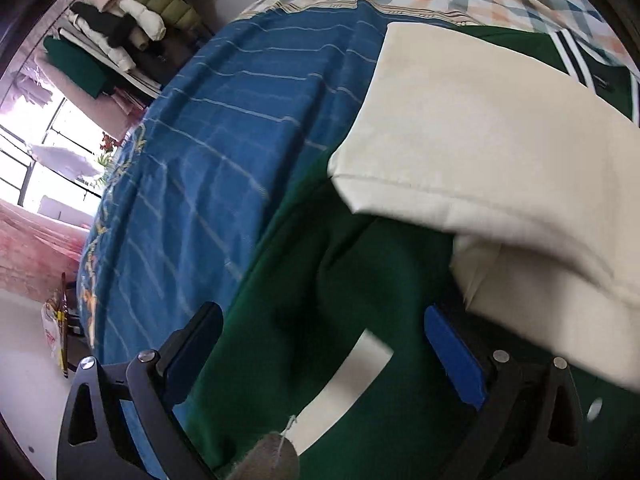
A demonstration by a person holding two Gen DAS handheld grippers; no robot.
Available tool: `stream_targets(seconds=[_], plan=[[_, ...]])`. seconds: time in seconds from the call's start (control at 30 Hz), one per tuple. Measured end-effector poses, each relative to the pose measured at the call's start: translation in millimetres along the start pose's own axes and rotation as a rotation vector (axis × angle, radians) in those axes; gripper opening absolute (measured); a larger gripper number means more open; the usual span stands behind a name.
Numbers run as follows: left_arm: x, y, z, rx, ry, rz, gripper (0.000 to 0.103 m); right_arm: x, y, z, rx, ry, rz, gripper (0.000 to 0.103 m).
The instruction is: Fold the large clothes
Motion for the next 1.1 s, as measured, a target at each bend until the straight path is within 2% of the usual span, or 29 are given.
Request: stream_targets(seconds=[0.1, 0.13, 0.2, 0.23, 0.27, 0.3, 0.37, 0.47, 0.53, 0.57, 0.6, 0.63, 0.7, 0.77, 0.8, 0.87, 0.9, 0.97, 1.0, 1.03, 1.07, 1.1], plan=[[-2, 15, 18, -0.006, -0.036, 0.0, 0.103, 1, 45, 12, 0.109, 0.074, 0.02, 0.034], [-2, 17, 26, -0.013, -0.053, -0.003, 0.103, 2, 47, 19, 0.098, 0.104, 0.018, 0.034], [0, 19, 39, -0.015, -0.087, -0.012, 0.103, 5, 28, 36, 0.015, 0.18, 0.061, 0.034], [3, 16, 49, -0.02, -0.115, -0.032, 0.103, 12, 12, 44, -0.022, 0.21, 0.137, 0.029], [6, 10, 58, -0.03, -0.143, -0.057, 0.103, 29, -3, 49, -0.033, 0.207, 0.253, 0.018], [6, 2, 65, -0.041, -0.164, -0.08, 0.103, 43, -11, 50, -0.032, 0.177, 0.286, 0.0], [6, -18, 79, -0.085, -0.189, -0.119, 0.103, 63, -11, 51, -0.032, 0.074, 0.173, 0.0], [5, -24, 81, -0.055, -0.173, -0.115, 0.103, 73, 13, 54, 0.004, 0.028, 0.068, 0.001], [6, -23, 79, -0.039, -0.161, -0.127, 0.103, 68, 24, 53, 0.052, 0.101, 0.046, 0.006], [8, -23, 78, -0.024, -0.164, -0.143, 0.103, 64, 20, 52, 0.044, 0.151, 0.047, 0.008], [10, -22, 79, -0.014, -0.163, -0.156, 0.103, 61, 13, 50, 0.03, 0.185, 0.047, 0.015], [12, -21, 80, -0.003, -0.169, -0.178, 0.103, 60, 2, 46, 0.013, 0.218, 0.057, 0.014], [17, -20, 80, 0.008, -0.196, -0.206, 0.103, 72, -5, 40, 0.047, 0.196, 0.111, 0.0], [15, -20, 81, 0.009, -0.183, -0.209, 0.103, 104, 12, 26, 0.171, 0.119, 0.282, 0.0], [12, -20, 81, 0.007, -0.153, -0.199, 0.103, 115, 15, 22, 0.169, 0.092, 0.234, 0.0], [8, -19, 82, 0.004, -0.101, -0.182, 0.103, 131, 13, 21, 0.031, 0.012, -0.081, 0.0], [6, -18, 82, 0.001, -0.07, -0.179, 0.103, 132, 17, 22, 0.014, 0.025, -0.128, 0.002], [6, -18, 84, 0.002, -0.039, -0.191, 0.103, 120, 30, 23, 0.047, 0.144, -0.172, 0.023], [8, -18, 85, 0.002, -0.041, -0.206, 0.103, 112, 32, 24, 0.045, 0.188, -0.212, 0.05], [11, -18, 85, 0.004, -0.05, -0.226, 0.103, 102, 32, 24, 0.034, 0.237, -0.25, 0.068], [13, -17, 85, 0.003, -0.056, -0.247, 0.103, 91, 28, 25, 0.028, 0.286, -0.261, 0.069], [14, -17, 85, 0.001, -0.048, -0.26, 0.103, 84, 24, 23, 0.021, 0.325, -0.238, 0.069]])
Point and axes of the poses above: each gripper's, at about its wrist camera, not at the fingertips, and y roughly against the way its jaws point, x to its right, z to its underside, the point moved 5 cm from there along -y, roughly the way its jaws point, and after that the axes turned 13 degrees about z, right-handed, at the moved point
